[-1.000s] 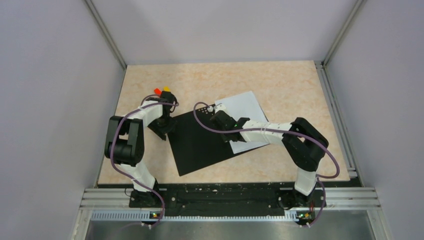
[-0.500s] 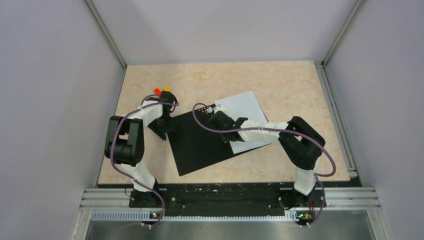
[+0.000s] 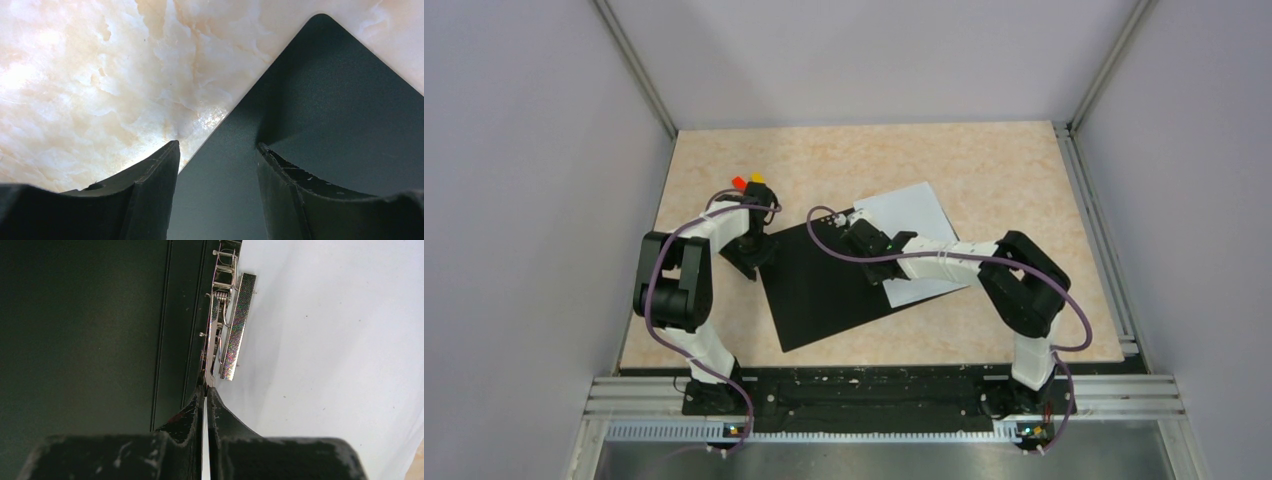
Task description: Put the files into the folder
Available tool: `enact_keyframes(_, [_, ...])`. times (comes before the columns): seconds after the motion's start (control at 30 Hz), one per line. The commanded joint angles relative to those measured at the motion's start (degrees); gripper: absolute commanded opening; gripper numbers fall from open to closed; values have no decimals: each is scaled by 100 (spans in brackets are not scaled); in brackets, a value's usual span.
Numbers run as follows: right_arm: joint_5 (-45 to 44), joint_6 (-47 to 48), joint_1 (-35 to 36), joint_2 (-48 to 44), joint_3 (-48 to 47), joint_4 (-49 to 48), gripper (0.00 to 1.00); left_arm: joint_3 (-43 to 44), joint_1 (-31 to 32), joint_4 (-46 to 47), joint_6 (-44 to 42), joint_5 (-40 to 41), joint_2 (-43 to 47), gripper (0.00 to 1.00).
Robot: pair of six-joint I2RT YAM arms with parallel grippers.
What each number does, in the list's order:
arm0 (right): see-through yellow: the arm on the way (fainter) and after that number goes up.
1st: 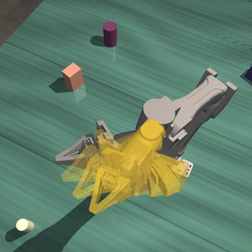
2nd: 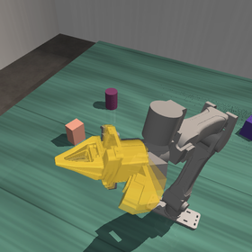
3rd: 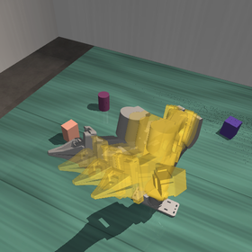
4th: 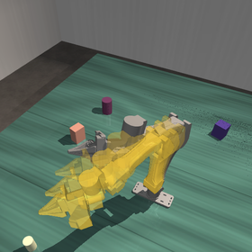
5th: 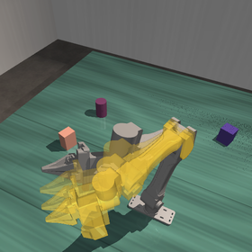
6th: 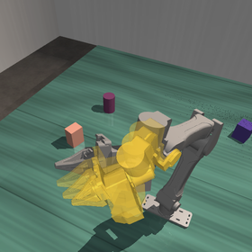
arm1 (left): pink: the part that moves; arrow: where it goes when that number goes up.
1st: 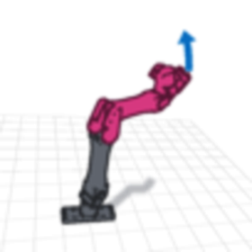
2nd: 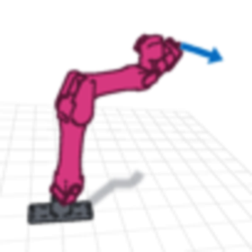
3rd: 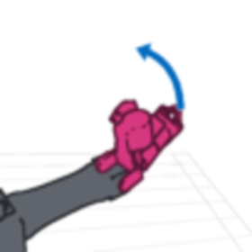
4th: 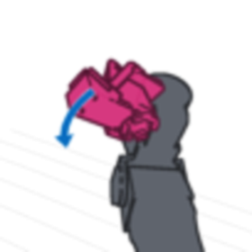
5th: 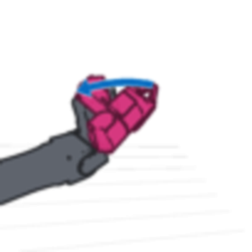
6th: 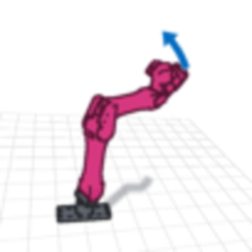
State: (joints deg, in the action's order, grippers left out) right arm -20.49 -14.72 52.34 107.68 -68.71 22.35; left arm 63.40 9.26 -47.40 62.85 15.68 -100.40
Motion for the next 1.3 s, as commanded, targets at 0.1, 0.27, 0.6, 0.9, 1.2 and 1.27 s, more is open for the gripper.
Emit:
enact_keyframes(0.1, [188,125,-184,416,-18,611,0,-181,-64,344,87,188,-393,63])
enact_keyframes(0.27, [349,97,-189,414,-136,596,0,-187,-64,354,88,174,-384,63])
enact_keyframes(0.6, [721,43,-221,577,-309,610,0,-214,-64,380,87,172,-371,63])
enact_keyframes(0.9, [1432,24,-425,772,-541,767,0,-255,-64,428,92,184,-336,63])
enact_keyframes(1.2, [1759,74,-508,1202,-1086,1263,0,-271,-64,456,113,142,-327,63])
enact_keyframes(1.27, [1821,79,-506,1291,-1192,1353,0,-283,-64,476,106,138,-312,63])
